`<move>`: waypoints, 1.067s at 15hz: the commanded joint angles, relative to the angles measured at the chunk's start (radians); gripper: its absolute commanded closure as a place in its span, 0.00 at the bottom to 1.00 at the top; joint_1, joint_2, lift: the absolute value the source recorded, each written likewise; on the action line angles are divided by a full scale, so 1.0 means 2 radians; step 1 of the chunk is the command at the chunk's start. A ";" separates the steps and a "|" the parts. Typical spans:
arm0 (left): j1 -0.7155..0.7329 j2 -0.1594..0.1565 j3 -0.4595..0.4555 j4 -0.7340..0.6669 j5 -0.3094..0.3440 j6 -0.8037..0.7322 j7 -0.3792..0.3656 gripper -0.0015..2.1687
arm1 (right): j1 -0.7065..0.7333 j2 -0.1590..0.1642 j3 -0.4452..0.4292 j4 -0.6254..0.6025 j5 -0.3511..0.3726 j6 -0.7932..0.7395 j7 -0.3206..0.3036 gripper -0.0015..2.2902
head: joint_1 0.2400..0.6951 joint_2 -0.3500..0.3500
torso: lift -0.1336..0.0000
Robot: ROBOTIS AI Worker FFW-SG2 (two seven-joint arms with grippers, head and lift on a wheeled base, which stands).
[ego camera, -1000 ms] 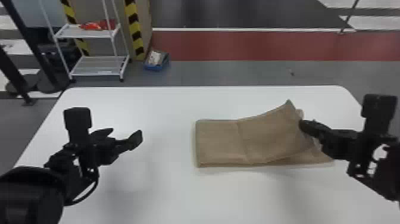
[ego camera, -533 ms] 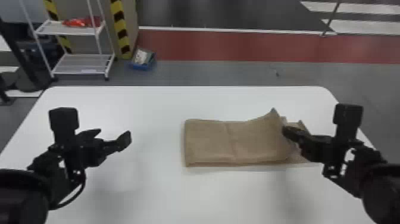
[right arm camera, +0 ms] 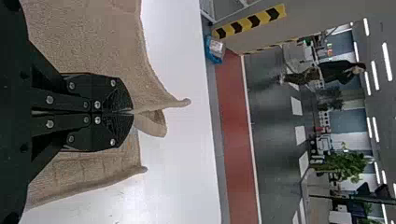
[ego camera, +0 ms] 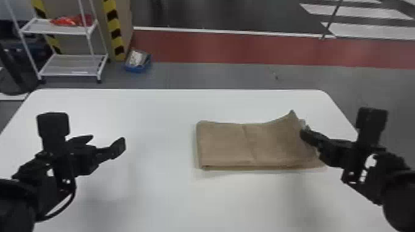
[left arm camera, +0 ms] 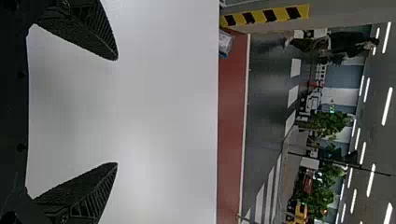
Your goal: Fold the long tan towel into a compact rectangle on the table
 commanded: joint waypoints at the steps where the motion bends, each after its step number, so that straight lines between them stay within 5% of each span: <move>1: 0.003 0.000 -0.001 -0.004 0.000 0.006 0.000 0.04 | -0.003 0.006 0.010 0.022 0.014 -0.012 -0.001 0.60 | 1.00 0.34 | 0.04; 5: 0.004 0.000 -0.001 -0.003 -0.009 0.006 0.000 0.04 | 0.012 0.005 -0.006 -0.038 -0.003 0.010 -0.001 0.60 | 1.00 0.35 | 0.04; 9: -0.007 -0.005 -0.013 0.003 -0.017 0.006 0.000 0.04 | 0.034 -0.016 -0.071 -0.062 -0.050 0.042 0.000 0.60 | 1.00 0.34 | 0.04; 16: -0.009 -0.013 -0.025 0.006 -0.027 0.006 0.000 0.04 | 0.022 -0.018 -0.053 0.004 -0.014 0.000 0.006 0.60 | 1.00 0.20 | 0.04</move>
